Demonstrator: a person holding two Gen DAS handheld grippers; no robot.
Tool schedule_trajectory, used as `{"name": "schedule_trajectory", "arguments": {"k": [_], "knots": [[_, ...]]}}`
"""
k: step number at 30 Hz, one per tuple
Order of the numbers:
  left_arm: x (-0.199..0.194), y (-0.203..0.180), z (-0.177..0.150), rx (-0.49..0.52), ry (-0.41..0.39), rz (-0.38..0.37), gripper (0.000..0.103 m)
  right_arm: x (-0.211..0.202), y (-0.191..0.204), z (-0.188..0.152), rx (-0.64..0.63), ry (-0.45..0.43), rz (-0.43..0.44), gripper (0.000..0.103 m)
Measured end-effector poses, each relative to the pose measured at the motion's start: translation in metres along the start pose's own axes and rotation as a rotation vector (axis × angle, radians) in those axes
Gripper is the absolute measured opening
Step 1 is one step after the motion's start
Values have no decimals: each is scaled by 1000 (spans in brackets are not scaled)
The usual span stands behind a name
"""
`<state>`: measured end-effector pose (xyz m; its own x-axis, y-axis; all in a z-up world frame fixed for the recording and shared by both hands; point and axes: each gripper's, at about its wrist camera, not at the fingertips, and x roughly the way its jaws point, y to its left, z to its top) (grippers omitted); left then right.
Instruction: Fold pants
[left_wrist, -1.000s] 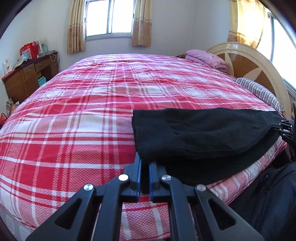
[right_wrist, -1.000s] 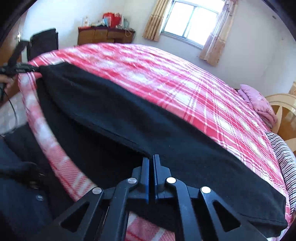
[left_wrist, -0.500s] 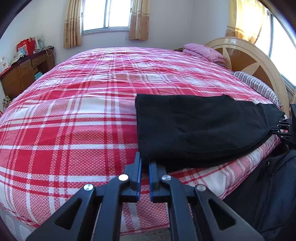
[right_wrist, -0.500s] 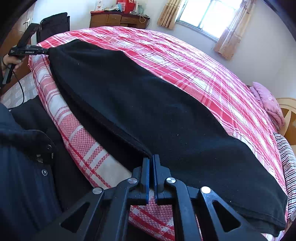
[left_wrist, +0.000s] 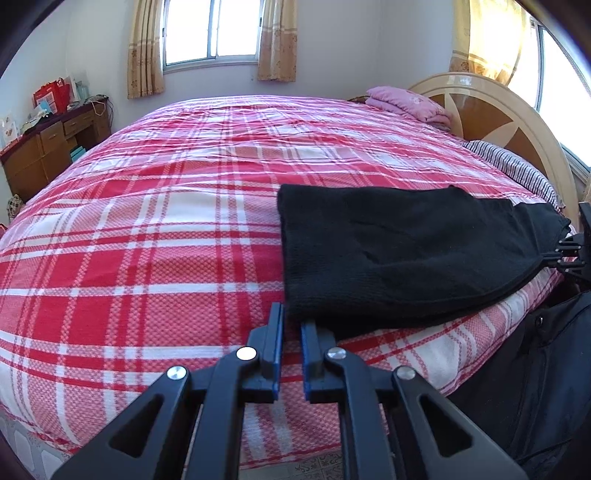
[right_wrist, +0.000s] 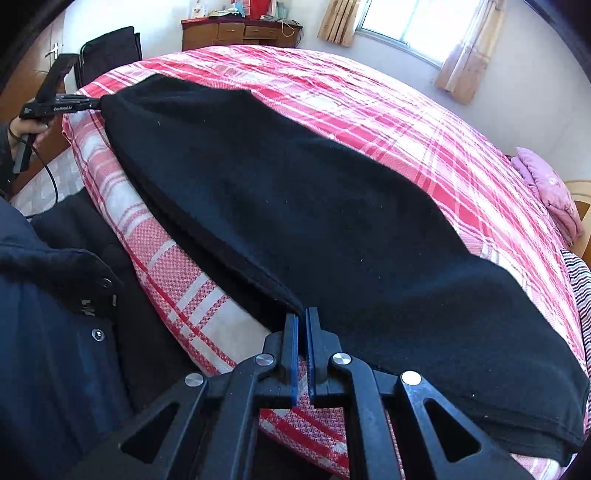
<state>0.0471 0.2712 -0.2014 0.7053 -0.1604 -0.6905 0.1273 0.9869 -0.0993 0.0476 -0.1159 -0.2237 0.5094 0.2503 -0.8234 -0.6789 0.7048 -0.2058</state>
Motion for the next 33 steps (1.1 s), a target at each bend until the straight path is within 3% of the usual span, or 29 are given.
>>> {"name": "schedule_trajectory", "arguments": {"k": [8,10,11,12,13,19,26,29,33], "knots": [[-24,26,7,-39,-50,127,13,-7,-3,-5,-8,0,52,11],[-30,21,15,-30,-76,138,13,-12,-7,-6,-6,-6,85,27],[-34,14,21,-17,-93,129,13,-13,-8,-7,-7,-6,102,44],[-34,8,25,-4,-101,118,13,-16,-8,-9,-10,-9,108,53],[-35,-2,31,21,-109,102,13,-18,-9,-11,-11,-12,102,53],[-16,-88,64,205,-112,-65,32,-31,-49,-21,140,-36,55,53],[31,-214,99,368,-63,-319,32,-76,-140,-55,446,-95,-135,53],[48,-270,108,420,-31,-417,32,-107,-190,-77,641,-146,-237,53],[60,-338,105,525,21,-545,32,-145,-250,-119,939,-219,-290,53]]}}
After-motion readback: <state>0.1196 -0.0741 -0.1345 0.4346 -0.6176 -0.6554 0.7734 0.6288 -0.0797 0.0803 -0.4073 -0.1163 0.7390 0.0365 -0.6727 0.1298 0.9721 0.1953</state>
